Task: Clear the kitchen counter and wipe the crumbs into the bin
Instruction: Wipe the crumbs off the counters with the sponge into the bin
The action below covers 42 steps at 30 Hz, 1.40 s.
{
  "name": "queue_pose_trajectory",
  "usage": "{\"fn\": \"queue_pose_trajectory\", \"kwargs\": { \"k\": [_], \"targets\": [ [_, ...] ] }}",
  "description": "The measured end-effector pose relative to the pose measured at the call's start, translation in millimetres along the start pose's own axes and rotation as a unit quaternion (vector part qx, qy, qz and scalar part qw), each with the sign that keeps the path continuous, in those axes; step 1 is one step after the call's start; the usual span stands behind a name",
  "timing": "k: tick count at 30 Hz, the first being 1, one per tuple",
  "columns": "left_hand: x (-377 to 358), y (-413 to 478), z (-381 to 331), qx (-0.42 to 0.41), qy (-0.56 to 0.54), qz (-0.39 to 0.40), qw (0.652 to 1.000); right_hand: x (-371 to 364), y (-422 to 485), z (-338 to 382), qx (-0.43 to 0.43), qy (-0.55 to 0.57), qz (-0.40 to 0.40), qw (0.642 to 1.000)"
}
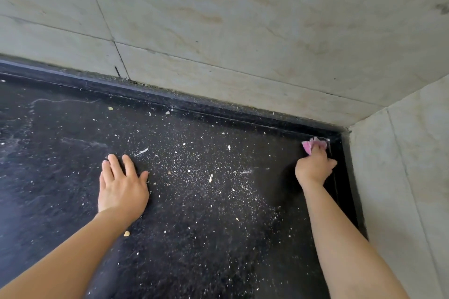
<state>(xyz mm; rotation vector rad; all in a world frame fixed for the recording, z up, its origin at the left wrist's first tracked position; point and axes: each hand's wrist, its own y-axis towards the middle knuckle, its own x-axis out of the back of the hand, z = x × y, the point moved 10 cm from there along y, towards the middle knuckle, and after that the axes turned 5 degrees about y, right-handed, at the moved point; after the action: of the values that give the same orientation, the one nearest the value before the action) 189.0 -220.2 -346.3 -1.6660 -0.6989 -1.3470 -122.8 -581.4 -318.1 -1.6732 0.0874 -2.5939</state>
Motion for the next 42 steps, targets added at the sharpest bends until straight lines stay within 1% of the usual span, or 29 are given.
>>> {"fn": "queue_pose_trajectory", "kwargs": {
  "k": [1,2,5,6,8,9,10,11,13,14,16,17,19,21,24,26,28,30,32,33,34,35,36,37,38,40,42],
  "targets": [
    [-0.1,0.4,-0.6,-0.001,0.004,0.003,1.0,-10.0,-11.7,15.3,0.019,0.021,0.002,1.0],
    [0.1,0.2,-1.1,-0.002,0.008,0.007,1.0,-20.5,-27.3,34.2,0.055,0.037,0.01,0.998],
    [2.7,-0.5,-2.6,-0.004,0.018,0.021,1.0,-49.9,-98.1,98.6,0.203,0.057,0.076,0.974],
    [2.4,-0.3,-2.3,-0.002,0.021,0.029,0.999,-62.1,-122.6,114.4,0.235,0.078,0.119,0.962],
    [2.5,0.1,-1.3,0.002,0.02,0.046,0.999,-83.1,-161.1,135.9,0.245,0.165,0.244,0.924],
    [2.3,0.6,-0.9,0.003,0.024,0.054,0.998,-84.5,-172.1,142.8,0.252,0.206,0.282,0.902],
    [2.3,1.5,-0.2,0.005,0.027,0.06,0.998,-75.3,-172.4,146.9,0.259,0.247,0.283,0.89],
    [1.4,1.9,0.3,0.006,0.032,0.066,0.997,-59.5,-163.1,145.2,0.264,0.268,0.249,0.892],
    [0.0,2.2,0.8,0.007,0.039,0.069,0.997,-30.2,-122.3,119.1,0.219,0.291,0.155,0.918],
    [-0.5,2.1,0.5,0.007,0.041,0.067,0.997,-18.8,-96.2,95.7,0.16,0.292,0.113,0.936],
    [-2.1,3.1,1.0,0.008,0.037,0.062,0.997,0.0,-45.2,45.1,0.038,0.257,0.032,0.965],
    [-2.8,3.6,1.3,0.009,0.036,0.06,0.997,5.1,-24.4,26.3,-0.004,0.216,0.009,0.976],
    [-4.3,4.7,1.9,0.01,0.029,0.056,0.998,2.6,1.1,6.7,-0.082,0.147,0.0,0.986],
    [-6.7,5.1,2.5,0.01,0.018,0.057,0.998,-8.8,5.9,15.8,-0.122,0.111,-0.004,0.986],
    [-8.0,5.4,3.3,0.011,0.019,0.056,0.998,-37.0,-17.2,61.4,-0.129,0.117,0.003,0.985],
    [-8.0,5.0,3.6,0.011,0.024,0.057,0.998,-56.1,-45.0,99.0,-0.083,0.096,0.017,0.992],
    [-7.8,4.5,3.5,0.011,0.025,0.059,0.998,-69.9,-77.8,138.0,0.002,0.107,0.028,0.994],
    [-7.1,4.9,3.1,0.01,0.024,0.062,0.998,-83.8,-108.3,176.8,0.115,0.124,0.066,0.983],
    [-7.0,5.5,3.1,0.009,0.023,0.066,0.997,-105.0,-136.6,209.2,0.21,0.117,0.165,0.956],
    [-7.3,5.4,3.1,0.008,0.023,0.069,0.997,-114.7,-148.9,218.7,0.225,0.143,0.237,0.934],
    [-7.4,5.1,3.2,0.008,0.023,0.072,0.997,-119.9,-161.2,225.8,0.216,0.195,0.317,0.902],
    [-7.2,5.2,3.6,0.007,0.023,0.074,0.997,-117.9,-169.7,229.0,0.2,0.239,0.369,0.876],
    [-7.5,5.3,3.6,0.007,0.023,0.076,0.997,-112.5,-172.3,226.5,0.181,0.27,0.398,0.858],
    [-7.7,5.4,3.6,0.007,0.023,0.076,0.997,-102.6,-167.5,220.0,0.174,0.285,0.392,0.858],
    [-7.7,5.7,3.7,0.006,0.023,0.075,0.997,-92.5,-154.8,206.7,0.156,0.309,0.366,0.864],
    [-7.8,5.9,3.8,0.002,0.028,0.068,0.997,-65.3,-112.9,163.0,0.089,0.353,0.258,0.895],
    [-7.9,5.9,3.1,0.0,0.027,0.063,0.998,-36.4,-69.4,111.1,0.017,0.334,0.137,0.933]
  ]
}}
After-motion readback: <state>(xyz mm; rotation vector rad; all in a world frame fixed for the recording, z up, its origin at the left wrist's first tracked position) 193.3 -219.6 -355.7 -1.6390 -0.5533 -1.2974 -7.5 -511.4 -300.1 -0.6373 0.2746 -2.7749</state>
